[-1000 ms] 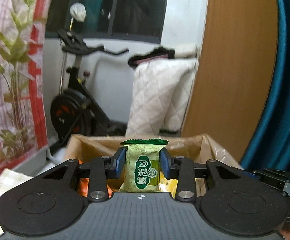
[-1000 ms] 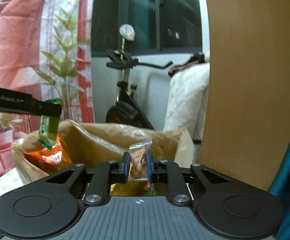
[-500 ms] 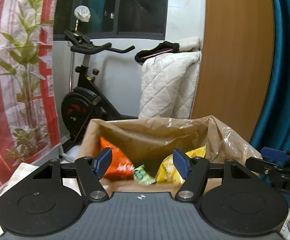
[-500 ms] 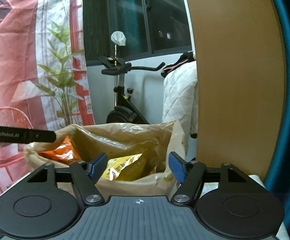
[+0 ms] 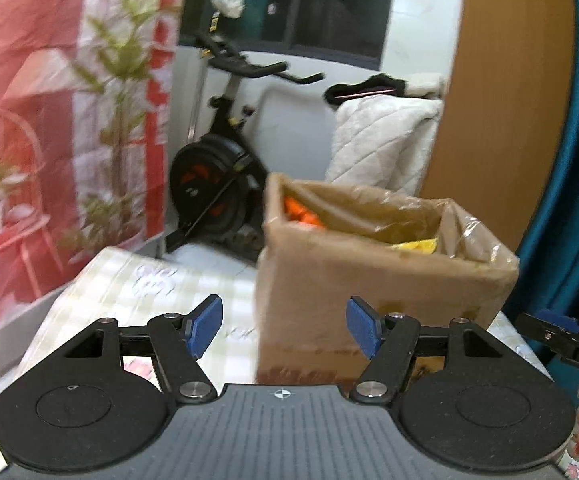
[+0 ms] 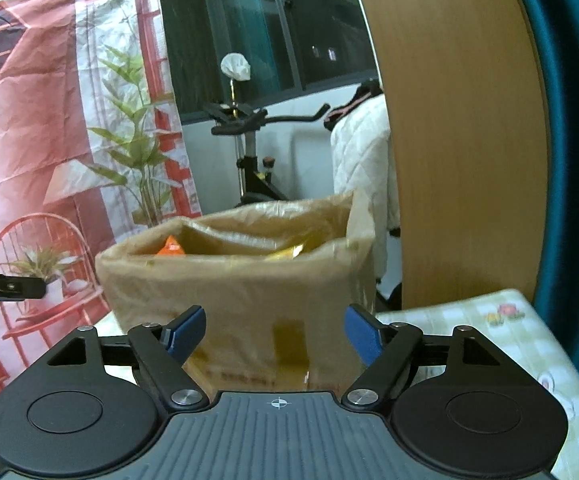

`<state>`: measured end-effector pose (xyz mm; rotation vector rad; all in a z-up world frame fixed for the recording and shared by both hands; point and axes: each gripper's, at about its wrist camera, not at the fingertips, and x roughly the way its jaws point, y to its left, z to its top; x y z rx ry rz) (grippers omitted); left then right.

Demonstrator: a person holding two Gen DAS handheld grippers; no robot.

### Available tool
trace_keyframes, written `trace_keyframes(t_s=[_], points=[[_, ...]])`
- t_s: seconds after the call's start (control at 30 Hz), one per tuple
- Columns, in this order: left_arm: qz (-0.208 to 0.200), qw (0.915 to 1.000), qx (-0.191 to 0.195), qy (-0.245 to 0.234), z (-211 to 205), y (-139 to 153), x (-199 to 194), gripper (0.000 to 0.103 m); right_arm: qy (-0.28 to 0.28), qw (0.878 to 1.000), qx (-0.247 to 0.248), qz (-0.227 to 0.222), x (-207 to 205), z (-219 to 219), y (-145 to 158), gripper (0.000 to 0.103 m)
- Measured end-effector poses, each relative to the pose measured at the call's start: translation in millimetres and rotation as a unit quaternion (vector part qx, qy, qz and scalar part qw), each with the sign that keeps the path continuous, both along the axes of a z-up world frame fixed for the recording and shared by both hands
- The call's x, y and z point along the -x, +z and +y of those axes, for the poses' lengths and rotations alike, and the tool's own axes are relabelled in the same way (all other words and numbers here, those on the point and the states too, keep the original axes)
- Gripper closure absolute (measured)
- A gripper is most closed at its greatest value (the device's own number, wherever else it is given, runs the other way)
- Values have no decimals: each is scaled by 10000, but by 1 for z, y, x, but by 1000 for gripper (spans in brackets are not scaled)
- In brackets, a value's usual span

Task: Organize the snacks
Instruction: 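Withdraw both open grippers from the box back to the table, then grasp the blue-dotted packet with the left gripper while the right gripper grasps the orange-striped biscuit bar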

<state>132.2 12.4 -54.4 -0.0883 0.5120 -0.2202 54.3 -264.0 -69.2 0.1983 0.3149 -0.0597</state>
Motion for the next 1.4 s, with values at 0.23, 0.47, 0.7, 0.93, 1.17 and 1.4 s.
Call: trace_keyframes(t_s=[0.23, 0.47, 0.7, 0.93, 1.17, 1.4], points=[[-2, 9997, -36, 244, 39, -16, 32, 32, 84, 9996, -84, 250, 24, 9, -23, 27], [243, 9993, 27, 270, 75, -55, 40, 32, 140, 9978, -35, 654, 29, 16, -53, 26], [839, 9961, 123, 249, 87, -99, 30, 32, 199, 9937, 60, 1102, 19, 25, -84, 26], [1051, 9944, -96, -21, 78, -135, 26, 32, 182, 9876, 351, 1521, 18, 25, -115, 21], [1190, 9922, 48, -380, 86, -149, 15, 32, -35, 9828, 554, 1761, 5, 0, -133, 17], [1199, 9869, -444, -988, 76, -164, 22, 28, 21, 9809, 435, 1896, -15, -7, -149, 22]])
